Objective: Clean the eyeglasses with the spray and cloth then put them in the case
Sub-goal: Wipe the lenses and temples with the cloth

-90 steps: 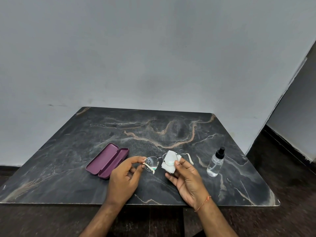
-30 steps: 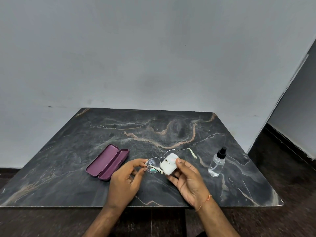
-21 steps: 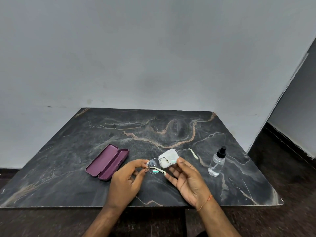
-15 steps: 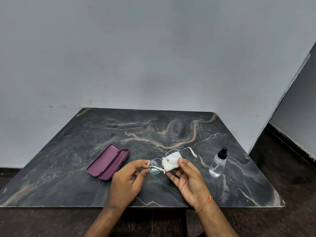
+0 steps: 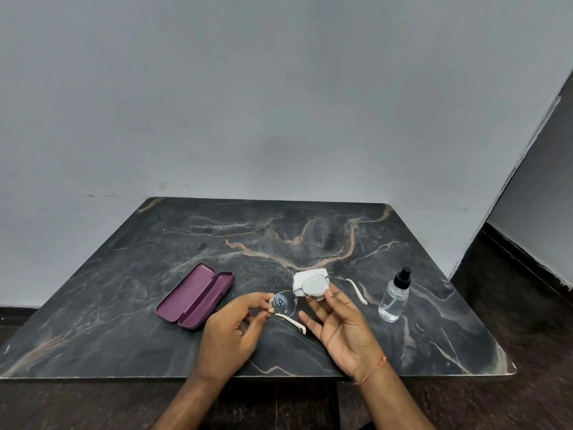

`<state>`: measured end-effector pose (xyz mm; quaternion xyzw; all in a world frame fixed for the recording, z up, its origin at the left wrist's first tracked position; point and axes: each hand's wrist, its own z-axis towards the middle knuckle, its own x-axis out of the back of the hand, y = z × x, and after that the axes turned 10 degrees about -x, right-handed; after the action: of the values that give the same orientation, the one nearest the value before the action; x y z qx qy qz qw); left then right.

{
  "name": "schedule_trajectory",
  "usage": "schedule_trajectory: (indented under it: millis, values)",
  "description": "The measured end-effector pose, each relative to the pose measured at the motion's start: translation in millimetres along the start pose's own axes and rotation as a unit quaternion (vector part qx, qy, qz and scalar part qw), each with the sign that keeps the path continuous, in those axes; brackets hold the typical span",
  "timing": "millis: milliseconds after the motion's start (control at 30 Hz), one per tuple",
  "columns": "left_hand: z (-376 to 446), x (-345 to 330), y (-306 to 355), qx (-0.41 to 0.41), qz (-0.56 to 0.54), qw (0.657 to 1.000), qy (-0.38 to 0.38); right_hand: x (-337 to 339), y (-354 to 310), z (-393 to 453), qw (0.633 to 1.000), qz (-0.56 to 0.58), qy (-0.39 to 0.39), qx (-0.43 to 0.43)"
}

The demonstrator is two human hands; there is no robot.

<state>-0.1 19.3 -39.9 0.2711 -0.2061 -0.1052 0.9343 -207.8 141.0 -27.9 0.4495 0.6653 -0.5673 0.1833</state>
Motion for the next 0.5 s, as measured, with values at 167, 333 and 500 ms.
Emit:
schedule_trajectory:
  millis: [167,333,500]
  values:
    - [-0.3,-1.0,-0.5,-0.007,0.007,1.000,-0.007,-0.7,-1.2,-3.4,1.000,-0.007,-0.026,-0.011]
    - [-0.5,-2.3,-2.9,0.005,0.003,1.000,-0.003,-1.3,-1.7,-5.1,0.999,0.009,-0.035,-0.017]
    - [-1.5,-3.3,-3.4,0.004,0.004,1.000,-0.007,-2.1,-2.3,-5.9,0.999,0.013,-0.037,-0.014]
